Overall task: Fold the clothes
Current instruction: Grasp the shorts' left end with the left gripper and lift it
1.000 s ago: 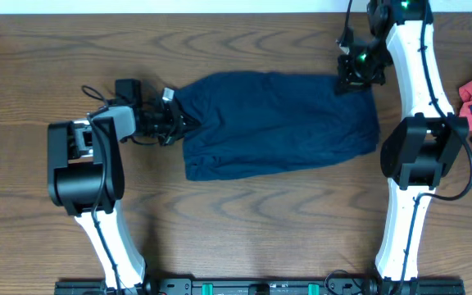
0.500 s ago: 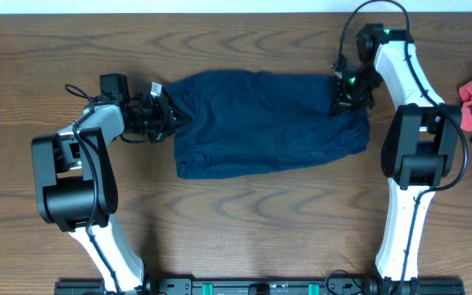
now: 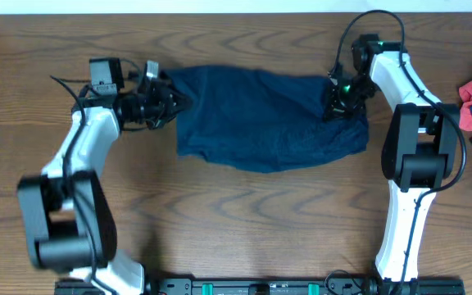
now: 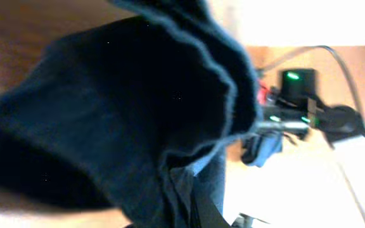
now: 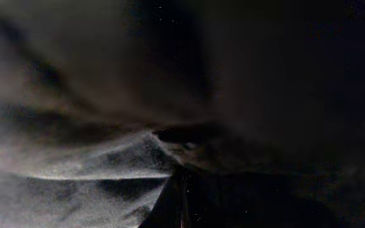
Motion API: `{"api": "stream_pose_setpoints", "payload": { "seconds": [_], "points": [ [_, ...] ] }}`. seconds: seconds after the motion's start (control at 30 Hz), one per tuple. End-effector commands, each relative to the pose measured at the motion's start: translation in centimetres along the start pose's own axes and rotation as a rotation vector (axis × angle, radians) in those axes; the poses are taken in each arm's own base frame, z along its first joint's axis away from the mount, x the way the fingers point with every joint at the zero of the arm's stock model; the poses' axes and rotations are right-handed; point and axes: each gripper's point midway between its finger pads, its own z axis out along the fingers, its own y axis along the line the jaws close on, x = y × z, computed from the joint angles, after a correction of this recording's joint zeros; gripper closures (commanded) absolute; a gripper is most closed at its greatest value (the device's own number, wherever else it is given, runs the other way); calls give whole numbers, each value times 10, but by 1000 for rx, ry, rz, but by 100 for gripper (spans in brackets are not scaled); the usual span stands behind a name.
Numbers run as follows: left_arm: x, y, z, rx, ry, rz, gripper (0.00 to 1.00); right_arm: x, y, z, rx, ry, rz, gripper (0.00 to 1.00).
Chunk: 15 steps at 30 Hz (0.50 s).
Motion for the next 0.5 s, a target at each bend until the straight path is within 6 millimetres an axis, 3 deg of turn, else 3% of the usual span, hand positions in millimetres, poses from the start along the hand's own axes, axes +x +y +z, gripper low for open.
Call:
{"api": "stream_pose_setpoints", "payload": {
  "seconds": [0.0,0.1,0.33,0.47],
  "points": [
    [10,-46,-5,61,-9,25,94,11,-14,16,70,45,20,99],
    [19,-75,2,96,-7,43,94,10,-13,16,70,40,16,99],
    [46,-98,44,36,-10,70,94,8,-10,17,62,33,9,99],
    [54,-125,62,81,-36,102,94,8,-9,17,60,34,8,99]
  ]
}}
